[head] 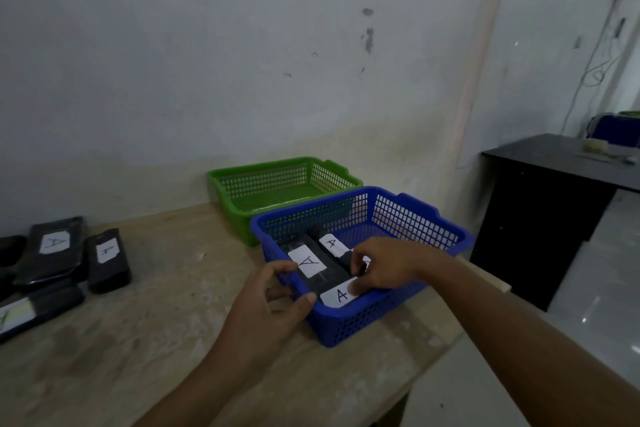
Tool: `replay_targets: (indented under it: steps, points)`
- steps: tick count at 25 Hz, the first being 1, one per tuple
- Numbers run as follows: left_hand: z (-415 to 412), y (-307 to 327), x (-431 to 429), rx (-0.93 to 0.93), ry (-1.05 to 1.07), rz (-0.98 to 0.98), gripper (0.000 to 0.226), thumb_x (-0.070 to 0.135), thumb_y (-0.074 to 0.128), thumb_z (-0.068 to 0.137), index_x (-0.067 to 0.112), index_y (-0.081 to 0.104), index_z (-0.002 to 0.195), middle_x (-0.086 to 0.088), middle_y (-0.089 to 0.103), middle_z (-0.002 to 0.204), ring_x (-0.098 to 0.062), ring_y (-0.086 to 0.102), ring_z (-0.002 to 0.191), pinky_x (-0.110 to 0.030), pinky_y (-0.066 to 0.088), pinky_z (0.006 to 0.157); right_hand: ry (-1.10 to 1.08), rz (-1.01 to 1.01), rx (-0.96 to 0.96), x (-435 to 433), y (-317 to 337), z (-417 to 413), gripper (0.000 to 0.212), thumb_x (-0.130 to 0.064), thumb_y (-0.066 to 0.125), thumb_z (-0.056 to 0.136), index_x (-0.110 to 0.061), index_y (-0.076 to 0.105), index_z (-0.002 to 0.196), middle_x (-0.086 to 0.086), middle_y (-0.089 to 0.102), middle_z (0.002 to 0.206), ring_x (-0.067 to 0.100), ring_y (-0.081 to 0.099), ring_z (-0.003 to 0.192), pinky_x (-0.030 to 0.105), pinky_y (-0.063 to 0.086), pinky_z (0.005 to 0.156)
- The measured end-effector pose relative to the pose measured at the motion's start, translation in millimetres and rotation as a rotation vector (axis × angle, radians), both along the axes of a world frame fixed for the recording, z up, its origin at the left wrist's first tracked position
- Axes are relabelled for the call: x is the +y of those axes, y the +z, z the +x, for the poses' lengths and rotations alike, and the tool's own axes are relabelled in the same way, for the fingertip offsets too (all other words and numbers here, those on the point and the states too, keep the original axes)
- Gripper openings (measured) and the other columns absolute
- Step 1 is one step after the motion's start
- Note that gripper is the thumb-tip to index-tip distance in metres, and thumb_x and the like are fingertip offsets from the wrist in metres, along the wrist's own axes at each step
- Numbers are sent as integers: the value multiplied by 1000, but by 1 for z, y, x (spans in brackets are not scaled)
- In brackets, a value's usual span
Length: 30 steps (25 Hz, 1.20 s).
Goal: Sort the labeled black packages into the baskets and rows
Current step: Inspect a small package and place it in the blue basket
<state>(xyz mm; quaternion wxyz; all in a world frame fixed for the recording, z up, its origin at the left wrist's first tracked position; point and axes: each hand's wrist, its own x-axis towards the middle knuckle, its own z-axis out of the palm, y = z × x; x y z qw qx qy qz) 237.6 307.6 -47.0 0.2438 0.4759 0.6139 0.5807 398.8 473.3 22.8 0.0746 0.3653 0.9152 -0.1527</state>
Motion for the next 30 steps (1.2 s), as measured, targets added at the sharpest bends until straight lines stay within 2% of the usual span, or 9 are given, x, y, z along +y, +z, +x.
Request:
replay_targets:
  steps: [3, 6, 9, 12, 15, 18, 21, 26, 30]
  points:
    - [0, 0, 1, -1, 4, -8, 38, 18, 80, 75, 39, 60, 100, 0, 64, 117, -14, 66, 100, -37, 57, 83, -11, 7, -72, -2, 0, -12, 46, -64, 69, 76, -19, 66, 85, -3, 67, 90, 13, 60, 81, 25, 41, 64]
    - [-1, -1, 1, 9, 2, -12, 38, 19, 80, 75, 37, 60, 101, 1, 63, 118, -14, 66, 99, -39, 58, 83, -25, 28, -147, -6, -2, -19, 44, -60, 69, 79, -21, 53, 65, -5, 55, 66, 9, 50, 60, 23, 36, 54]
    - [-1, -1, 0, 20, -8, -9, 38, 20, 80, 76, 37, 59, 103, 1, 61, 120, -15, 65, 100, -38, 58, 82, -40, 7, -158, -7, -3, -21, 40, -62, 71, 75, -24, 62, 84, -8, 62, 79, 9, 57, 71, 24, 42, 63]
    - [0, 2, -2, 31, -22, -19, 40, 23, 81, 74, 37, 58, 104, 2, 61, 120, -14, 65, 100, -37, 58, 83, -63, 0, -180, -6, -3, -23, 65, -67, 72, 70, -21, 64, 116, -1, 67, 106, 17, 64, 92, 30, 49, 77]
    - [-2, 8, -8, 27, -40, -20, 44, 31, 81, 70, 34, 57, 106, 5, 61, 120, -13, 65, 101, -39, 58, 83, -98, 19, -203, -6, 6, -23, 69, -67, 74, 68, -17, 64, 114, 2, 69, 105, 19, 67, 91, 31, 54, 76]
    - [-14, 16, -19, 46, -7, -9, 38, 17, 77, 79, 28, 56, 108, 11, 59, 119, -12, 64, 101, -26, 55, 76, -118, 67, -114, -14, 30, -29, 57, -55, 67, 83, -9, 61, 116, 7, 73, 99, 20, 72, 83, 28, 54, 64]
    - [-33, 25, -36, 77, 59, -10, 33, 17, 73, 82, 27, 56, 107, 13, 56, 118, -8, 64, 99, -15, 52, 63, -48, 118, 36, -36, 54, -48, 54, -52, 60, 90, -5, 64, 113, 10, 75, 97, 22, 73, 82, 32, 57, 69]
    - [-75, 37, -86, 141, 204, -51, 34, 26, 70, 84, 23, 55, 115, 12, 56, 118, 0, 62, 99, -9, 50, 66, 142, 128, 148, -92, 68, -107, 46, -50, 61, 90, -7, 67, 105, 7, 76, 84, 16, 72, 73, 29, 53, 69]
    - [-126, 30, -140, 183, 366, -134, 35, 36, 67, 86, 27, 53, 117, 14, 56, 121, 1, 59, 101, -19, 49, 76, 263, 0, 221, -138, 41, -171, 40, -54, 64, 86, -19, 59, 103, -2, 76, 82, 11, 72, 66, 30, 56, 75]
